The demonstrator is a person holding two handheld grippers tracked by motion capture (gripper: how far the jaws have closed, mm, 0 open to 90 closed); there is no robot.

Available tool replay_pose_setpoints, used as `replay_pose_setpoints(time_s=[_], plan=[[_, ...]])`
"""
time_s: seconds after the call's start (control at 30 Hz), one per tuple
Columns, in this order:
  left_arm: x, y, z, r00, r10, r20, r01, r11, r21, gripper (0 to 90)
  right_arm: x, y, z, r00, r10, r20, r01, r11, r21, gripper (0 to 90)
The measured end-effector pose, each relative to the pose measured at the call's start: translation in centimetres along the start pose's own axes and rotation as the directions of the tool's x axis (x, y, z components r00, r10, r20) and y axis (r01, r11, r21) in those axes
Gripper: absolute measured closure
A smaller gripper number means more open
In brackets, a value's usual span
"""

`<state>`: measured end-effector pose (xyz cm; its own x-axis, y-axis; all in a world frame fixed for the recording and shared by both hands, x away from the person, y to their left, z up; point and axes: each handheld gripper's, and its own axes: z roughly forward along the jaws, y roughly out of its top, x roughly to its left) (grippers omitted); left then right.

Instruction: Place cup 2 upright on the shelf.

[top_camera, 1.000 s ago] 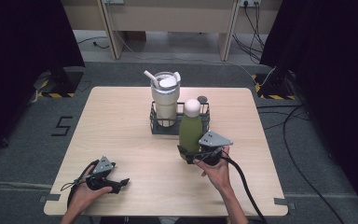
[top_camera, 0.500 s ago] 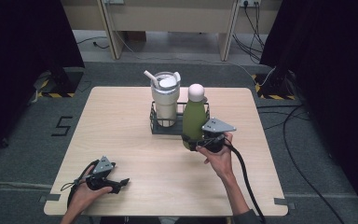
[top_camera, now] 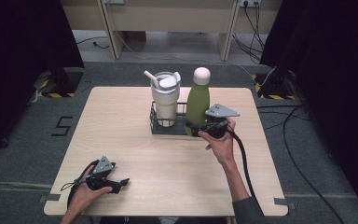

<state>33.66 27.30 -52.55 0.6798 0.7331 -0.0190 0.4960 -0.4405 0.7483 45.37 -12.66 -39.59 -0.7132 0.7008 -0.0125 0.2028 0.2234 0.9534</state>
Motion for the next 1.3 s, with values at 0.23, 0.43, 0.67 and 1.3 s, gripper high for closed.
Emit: replay_pose_setpoints(time_s=[0.23,0.43,0.67,1.3], plan=[[0.0,0.0,0.0,1.0000,0.000,0.000,0.000,1.0000,0.000,10.9,-1.2,1.0,0.7,0.9996,0.002,0.029,-0.002,1.000,0.006,20.9],[0.0,0.0,0.0,1.0000,0.000,0.000,0.000,1.0000,0.000,10.9,-2.1,1.5,1.5,0.9986,0.023,0.047,-0.023,1.000,0.003,20.9],[0.0,0.0,0.0,1.0000,0.000,0.001,0.000,1.0000,0.001,10.8,-3.3,2.3,2.7,0.9970,0.019,0.075,-0.020,1.000,0.003,20.9],[0.0,0.0,0.0,1.0000,-0.001,0.001,0.001,1.0000,0.001,10.8,-5.6,1.4,5.9,0.9869,0.070,0.145,-0.073,0.997,0.014,20.9]])
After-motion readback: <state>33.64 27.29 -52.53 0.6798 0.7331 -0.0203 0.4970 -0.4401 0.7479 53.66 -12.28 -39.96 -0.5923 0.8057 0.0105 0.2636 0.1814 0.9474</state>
